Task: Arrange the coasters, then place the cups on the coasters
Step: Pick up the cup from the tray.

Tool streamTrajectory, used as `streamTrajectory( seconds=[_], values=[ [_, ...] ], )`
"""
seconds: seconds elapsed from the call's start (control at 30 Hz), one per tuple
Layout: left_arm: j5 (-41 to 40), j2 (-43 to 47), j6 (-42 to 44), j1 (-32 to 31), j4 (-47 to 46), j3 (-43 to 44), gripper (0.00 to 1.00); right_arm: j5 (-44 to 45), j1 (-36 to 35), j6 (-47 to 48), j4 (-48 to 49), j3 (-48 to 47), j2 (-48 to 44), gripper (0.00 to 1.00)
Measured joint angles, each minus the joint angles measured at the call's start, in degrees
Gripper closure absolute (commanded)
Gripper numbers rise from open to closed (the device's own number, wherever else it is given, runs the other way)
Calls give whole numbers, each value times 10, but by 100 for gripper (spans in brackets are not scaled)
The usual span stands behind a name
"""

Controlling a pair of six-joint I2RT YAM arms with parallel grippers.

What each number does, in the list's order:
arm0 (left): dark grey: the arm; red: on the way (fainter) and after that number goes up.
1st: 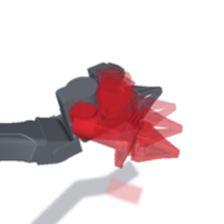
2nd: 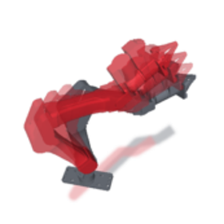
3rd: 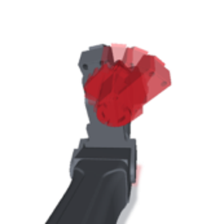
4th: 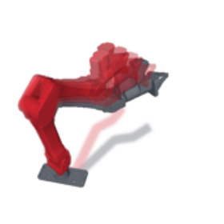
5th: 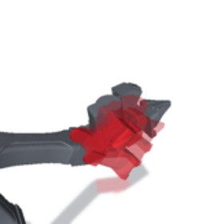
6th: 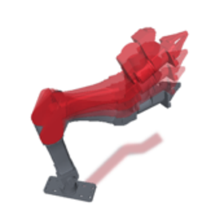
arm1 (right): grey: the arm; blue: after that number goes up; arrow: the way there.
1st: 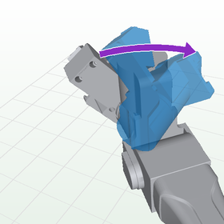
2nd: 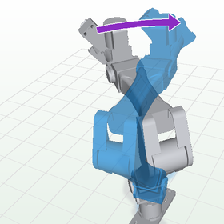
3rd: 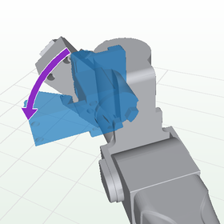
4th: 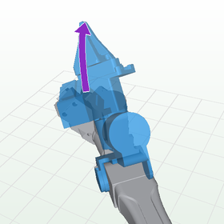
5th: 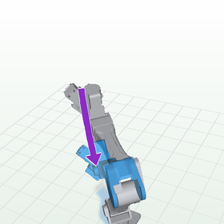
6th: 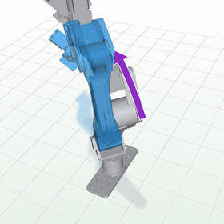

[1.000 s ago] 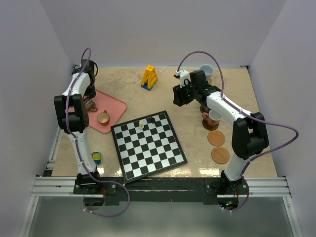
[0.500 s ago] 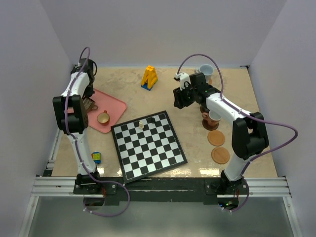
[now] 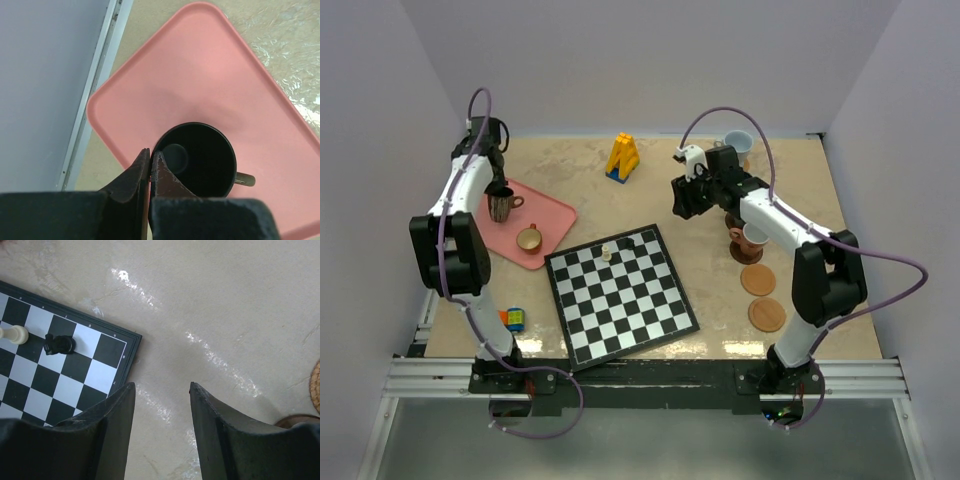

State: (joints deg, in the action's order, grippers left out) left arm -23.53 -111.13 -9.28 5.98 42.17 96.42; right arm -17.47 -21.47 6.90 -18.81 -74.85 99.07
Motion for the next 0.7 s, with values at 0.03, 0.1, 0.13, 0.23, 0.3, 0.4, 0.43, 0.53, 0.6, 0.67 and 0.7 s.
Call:
streamTrajectory(
  seconds=[0.03, 0.1, 0.13, 0.23, 0.3, 0.4, 0.43, 0.53, 0.6, 0.67, 0.7],
  values=[
    [1, 12, 0, 0, -9, -15, 100, 0, 0, 0, 0, 0, -3, 49],
    [5, 36, -2, 0, -26, -48, 100, 0, 0, 0, 0, 0, -8, 49],
    [9, 46, -2, 0, -36, -64, 100, 1, 0, 0, 0, 0, -10, 49],
    [39, 93, -2, 0, -81, -137, 100, 7, 0, 0, -1, 0, -15, 49],
    [65, 127, -5, 0, -112, -183, 100, 16, 0, 0, -3, 0, -21, 49],
    [97, 166, -8, 0, -153, -221, 100, 29, 0, -1, -6, 0, -38, 48],
    [109, 179, -10, 0, -176, -227, 100, 32, 0, -3, -7, 0, -45, 48],
    [129, 193, -12, 0, -224, -227, 100, 47, 0, -11, -6, -2, -69, 48],
    [148, 198, -12, 0, -256, -226, 100, 52, 0, -17, -5, -5, -82, 48],
    [175, 198, -10, 0, -282, -218, 100, 60, 0, -23, -3, -15, -92, 48],
    [186, 198, -10, 0, -290, -216, 100, 60, 0, -26, -3, -23, -95, 48]
  ],
)
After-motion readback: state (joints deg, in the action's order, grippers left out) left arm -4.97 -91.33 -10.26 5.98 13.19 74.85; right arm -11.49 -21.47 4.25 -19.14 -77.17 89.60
